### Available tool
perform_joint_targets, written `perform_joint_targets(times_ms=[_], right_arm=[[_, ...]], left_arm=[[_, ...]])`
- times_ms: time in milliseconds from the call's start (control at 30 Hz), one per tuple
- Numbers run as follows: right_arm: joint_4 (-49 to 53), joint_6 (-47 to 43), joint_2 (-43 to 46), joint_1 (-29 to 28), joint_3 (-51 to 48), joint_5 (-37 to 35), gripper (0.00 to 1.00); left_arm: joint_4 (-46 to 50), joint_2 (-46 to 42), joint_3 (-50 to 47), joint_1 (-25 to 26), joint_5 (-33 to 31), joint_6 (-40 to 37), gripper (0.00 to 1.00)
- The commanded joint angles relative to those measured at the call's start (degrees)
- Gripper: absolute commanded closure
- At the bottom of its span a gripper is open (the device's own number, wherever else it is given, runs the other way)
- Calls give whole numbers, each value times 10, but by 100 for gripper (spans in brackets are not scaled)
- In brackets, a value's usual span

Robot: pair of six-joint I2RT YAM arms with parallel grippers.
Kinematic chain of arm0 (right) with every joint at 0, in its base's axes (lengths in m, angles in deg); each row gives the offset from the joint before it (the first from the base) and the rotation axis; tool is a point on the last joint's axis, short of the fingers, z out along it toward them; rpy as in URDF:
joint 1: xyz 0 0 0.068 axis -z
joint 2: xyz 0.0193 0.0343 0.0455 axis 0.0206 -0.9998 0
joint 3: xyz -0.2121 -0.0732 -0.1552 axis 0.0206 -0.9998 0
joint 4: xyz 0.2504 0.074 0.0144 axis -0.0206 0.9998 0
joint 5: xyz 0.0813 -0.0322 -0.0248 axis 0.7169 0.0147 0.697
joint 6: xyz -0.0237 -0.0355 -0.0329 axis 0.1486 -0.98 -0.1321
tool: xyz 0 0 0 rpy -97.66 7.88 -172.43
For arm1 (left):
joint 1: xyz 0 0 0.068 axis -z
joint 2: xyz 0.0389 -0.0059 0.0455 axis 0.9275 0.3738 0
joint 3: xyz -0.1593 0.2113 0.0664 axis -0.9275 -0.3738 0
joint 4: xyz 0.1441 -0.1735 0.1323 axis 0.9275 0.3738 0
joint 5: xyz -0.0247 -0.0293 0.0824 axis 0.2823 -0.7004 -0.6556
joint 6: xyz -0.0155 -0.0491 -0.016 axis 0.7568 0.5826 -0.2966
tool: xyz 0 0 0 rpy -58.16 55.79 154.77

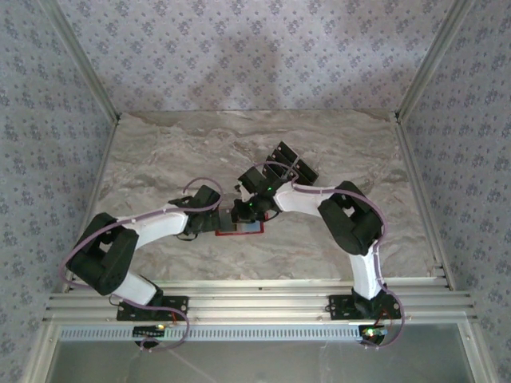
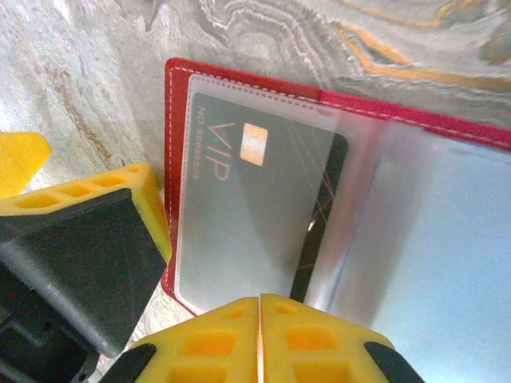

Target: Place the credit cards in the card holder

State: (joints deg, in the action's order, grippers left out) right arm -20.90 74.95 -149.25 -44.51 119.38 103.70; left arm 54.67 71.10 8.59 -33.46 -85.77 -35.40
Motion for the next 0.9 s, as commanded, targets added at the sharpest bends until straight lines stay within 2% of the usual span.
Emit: perform_joint_targets(times_ms=[0, 233, 867], right_arm=[[32, -17, 39, 9, 2, -29, 89], [51, -40, 20, 12, 11, -45, 89], [48, -41, -36, -5, 39, -34, 89]], left_arm=[[18, -14, -2, -3, 15, -2, 1], [27, -31, 1, -19, 15, -9, 0], [5, 12, -15, -22, 24, -5, 1]])
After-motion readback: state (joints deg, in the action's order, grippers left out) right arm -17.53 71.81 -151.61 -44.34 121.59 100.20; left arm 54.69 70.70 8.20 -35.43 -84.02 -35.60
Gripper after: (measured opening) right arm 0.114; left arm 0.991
